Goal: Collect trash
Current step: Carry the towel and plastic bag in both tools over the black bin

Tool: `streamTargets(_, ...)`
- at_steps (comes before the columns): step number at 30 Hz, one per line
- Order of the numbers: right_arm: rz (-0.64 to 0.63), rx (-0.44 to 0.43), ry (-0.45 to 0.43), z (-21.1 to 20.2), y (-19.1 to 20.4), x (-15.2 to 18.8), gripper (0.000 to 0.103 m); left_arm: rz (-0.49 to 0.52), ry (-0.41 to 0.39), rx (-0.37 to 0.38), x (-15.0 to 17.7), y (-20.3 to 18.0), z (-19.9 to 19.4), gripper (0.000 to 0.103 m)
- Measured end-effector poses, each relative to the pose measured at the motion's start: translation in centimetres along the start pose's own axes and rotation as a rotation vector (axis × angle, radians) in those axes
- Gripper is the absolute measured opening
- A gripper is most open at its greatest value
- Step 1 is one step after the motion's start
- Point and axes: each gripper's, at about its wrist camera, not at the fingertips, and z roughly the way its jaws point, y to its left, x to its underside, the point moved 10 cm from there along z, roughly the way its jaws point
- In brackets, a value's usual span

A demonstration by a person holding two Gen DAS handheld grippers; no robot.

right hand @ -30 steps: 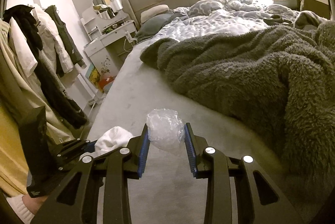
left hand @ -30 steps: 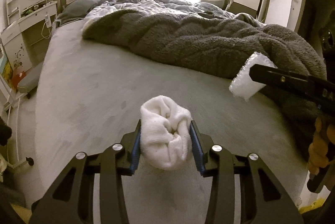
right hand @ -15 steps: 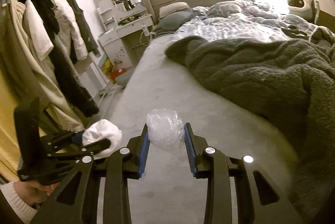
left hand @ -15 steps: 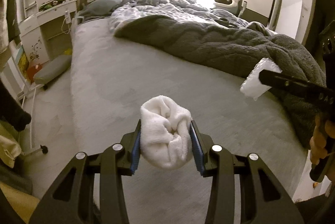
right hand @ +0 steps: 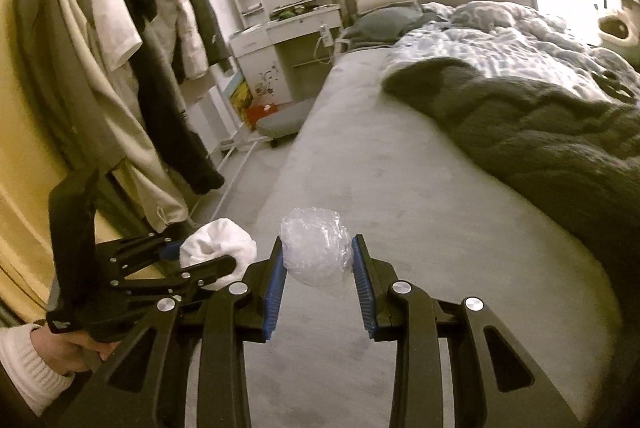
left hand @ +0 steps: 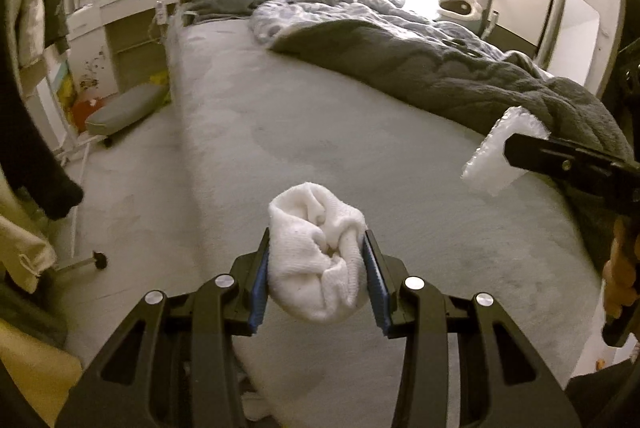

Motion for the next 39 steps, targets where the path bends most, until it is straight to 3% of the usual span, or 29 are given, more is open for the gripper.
streamTargets(15,-0.088,-0.080,0.057,5.6,7.8,-0.3,0.033,-0.087,0.053,-0.075,3.7,8.5,-0.7,0.045)
streamTargets(39,-0.188,-0.203,0.187,12.8,19.2,2.1,0.033,-0.193,0.299,-0.104,14.9,16.8,1.3,0.045)
